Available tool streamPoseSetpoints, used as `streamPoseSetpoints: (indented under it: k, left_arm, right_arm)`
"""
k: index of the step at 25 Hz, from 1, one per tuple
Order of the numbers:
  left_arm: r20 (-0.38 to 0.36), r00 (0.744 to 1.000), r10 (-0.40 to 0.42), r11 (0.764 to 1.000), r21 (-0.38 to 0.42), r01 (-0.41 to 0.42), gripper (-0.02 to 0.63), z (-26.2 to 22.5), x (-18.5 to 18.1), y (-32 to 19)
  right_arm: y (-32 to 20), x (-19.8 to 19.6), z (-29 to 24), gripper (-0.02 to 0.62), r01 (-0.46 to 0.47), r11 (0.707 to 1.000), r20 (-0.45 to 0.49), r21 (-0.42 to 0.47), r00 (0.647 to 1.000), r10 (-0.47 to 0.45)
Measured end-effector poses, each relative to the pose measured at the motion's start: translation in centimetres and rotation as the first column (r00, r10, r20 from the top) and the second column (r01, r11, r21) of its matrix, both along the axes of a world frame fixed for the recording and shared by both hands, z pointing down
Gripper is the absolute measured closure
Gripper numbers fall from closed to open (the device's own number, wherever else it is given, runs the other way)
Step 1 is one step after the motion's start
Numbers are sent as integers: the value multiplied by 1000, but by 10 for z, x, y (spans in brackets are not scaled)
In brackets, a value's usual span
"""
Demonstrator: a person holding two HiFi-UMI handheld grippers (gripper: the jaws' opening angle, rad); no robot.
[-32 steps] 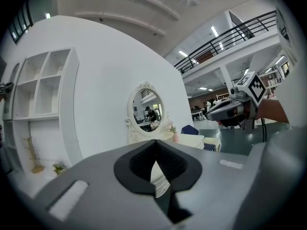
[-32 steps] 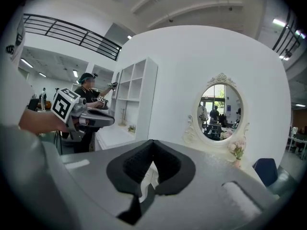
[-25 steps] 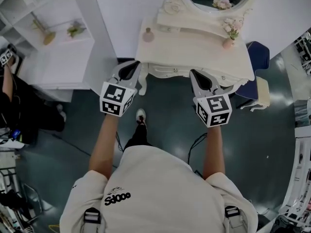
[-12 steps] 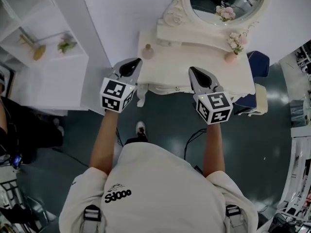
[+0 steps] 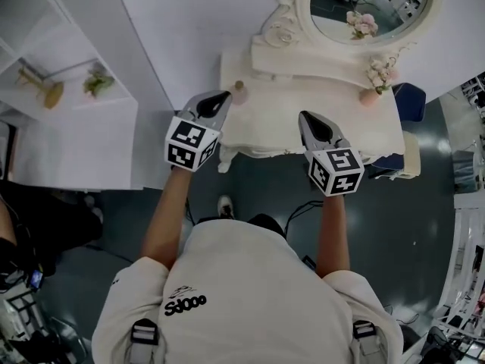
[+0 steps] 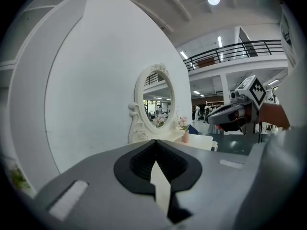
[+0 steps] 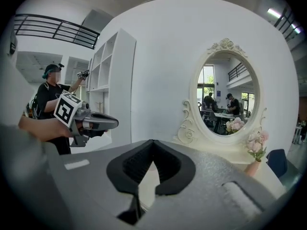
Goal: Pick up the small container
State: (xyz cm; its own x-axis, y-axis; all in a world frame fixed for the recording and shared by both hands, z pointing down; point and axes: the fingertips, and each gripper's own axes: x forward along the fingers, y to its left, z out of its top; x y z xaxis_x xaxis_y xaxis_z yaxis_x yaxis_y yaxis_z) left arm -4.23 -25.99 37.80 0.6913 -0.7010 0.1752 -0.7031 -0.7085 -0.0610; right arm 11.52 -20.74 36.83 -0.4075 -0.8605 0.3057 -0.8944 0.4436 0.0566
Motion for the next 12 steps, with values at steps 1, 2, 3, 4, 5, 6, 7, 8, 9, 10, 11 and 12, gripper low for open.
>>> streamPoseSetpoints:
  k: [1, 2, 3, 4, 5, 6, 7, 8, 9, 10, 11, 12]
  left_arm:
    - [2, 1000, 4, 1000, -8, -4, 586, 4, 0, -5]
    - [2, 1000, 6, 1000, -17, -6, 586, 8, -1, -10]
    - [2, 1000, 7, 1000, -27, -6, 586, 12, -1, -16]
    - [4, 1000, 7, 999, -38, -7, 586, 17, 0, -21]
    - [8, 1000, 9, 999, -51, -9, 586, 22, 1, -25]
    - [13, 1000, 14, 998, -67, -13, 586, 27, 2, -29]
    - [20, 1000, 21, 996, -85, -19, 586, 33, 4, -33]
    - [27, 999, 27, 994, -103, -24, 586, 39, 4, -37]
    - [30, 999, 30, 993, -116, -26, 586, 43, 5, -42]
    - [30, 999, 27, 992, -124, -23, 586, 47, 4, -48]
    - [27, 999, 19, 992, -124, -15, 586, 50, 4, -54]
    - [21, 1000, 9, 993, -120, -7, 586, 53, 4, -61]
  right_arm:
    - [-3, -2, 1, 592, -2, 1000, 1, -4, 1000, 2]
    - [-6, -3, 3, 592, -4, 1000, -1, -9, 1000, 4]
    - [-9, -4, 4, 592, -5, 1000, -4, -14, 1000, 5]
    - [-12, -4, 6, 592, -7, 1000, -6, -20, 1000, 7]
    - [-15, -4, 8, 592, -10, 1000, -7, -26, 1000, 9]
    - [-18, -3, 10, 592, -12, 999, -6, -32, 1000, 12]
    - [-21, -3, 13, 592, -15, 999, -5, -39, 1000, 15]
    - [-25, -2, 16, 592, -18, 999, -5, -47, 1000, 18]
    - [-28, -2, 20, 592, -19, 998, -4, -55, 1000, 19]
    - [-33, -3, 23, 592, -19, 998, -4, -62, 1000, 19]
    - [-37, -3, 26, 592, -17, 997, -5, -69, 1000, 17]
    - [-42, -3, 29, 592, -13, 997, -6, -76, 1000, 13]
